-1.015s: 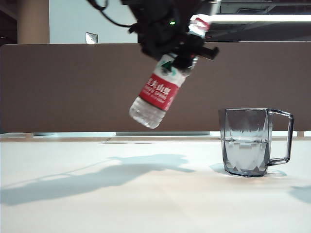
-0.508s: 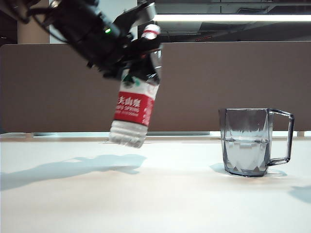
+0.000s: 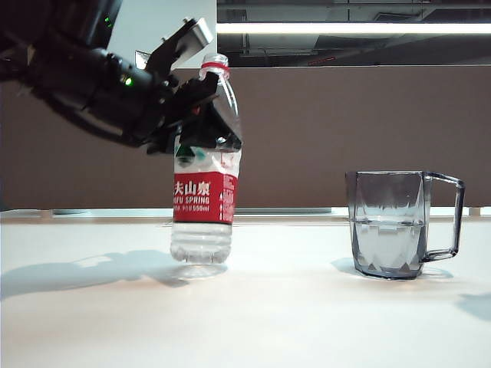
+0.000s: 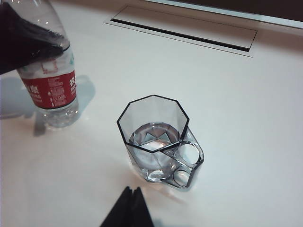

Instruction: Pick up the mineral water bottle with the left hand on the table and pour water into the mug until it's half full.

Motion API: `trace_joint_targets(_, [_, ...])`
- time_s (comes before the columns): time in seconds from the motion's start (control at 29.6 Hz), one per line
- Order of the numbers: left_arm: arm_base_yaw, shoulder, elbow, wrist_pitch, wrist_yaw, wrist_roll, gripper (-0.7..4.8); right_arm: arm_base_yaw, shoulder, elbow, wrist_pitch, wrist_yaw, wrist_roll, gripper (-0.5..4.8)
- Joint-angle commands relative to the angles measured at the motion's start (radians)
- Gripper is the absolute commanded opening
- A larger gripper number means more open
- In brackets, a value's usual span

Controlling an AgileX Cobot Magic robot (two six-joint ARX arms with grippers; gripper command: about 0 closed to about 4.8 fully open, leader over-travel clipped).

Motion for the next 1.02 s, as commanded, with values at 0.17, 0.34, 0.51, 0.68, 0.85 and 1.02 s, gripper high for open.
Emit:
trace_joint_targets(0.17, [-0.001,-0.009,-0.079,0.164,-0.005,-0.043,1.21,0.000,-0.001,0.008,0.011,-0.004,-0.003,-0.02])
trace_joint_targets(0.34, [-0.002,-0.008,-0.085,0.137,-0.025,-0.040,1.21,0.000,-0.001,0.008,0.011,-0.004,-0.003,-0.02])
trace_joint_targets(0.51, [-0.002,-0.008,-0.085,0.094,-0.017,-0.043,1.22,0.000,0.000,0.008,0.011,-0.004,-0.003,-0.02])
trace_joint_targets(0.68, [-0.002,-0.008,-0.085,0.037,-0.012,-0.025,1.90,0.000,0.000,0.008,0.011,-0.004,-0.003,-0.02])
trace_joint_targets(0.85, [-0.002,-0.009,-0.088,0.037,0.034,0.022,2.30,0.000,0.000,0.008,0.011,-0.004,-0.003,-0.02])
trace_joint_targets(1.02, [-0.002,-0.009,-0.088,0.036,0.053,0.041,3.55,0.000,0.000,0.008,0.011,-0.004,-0.003,-0.02])
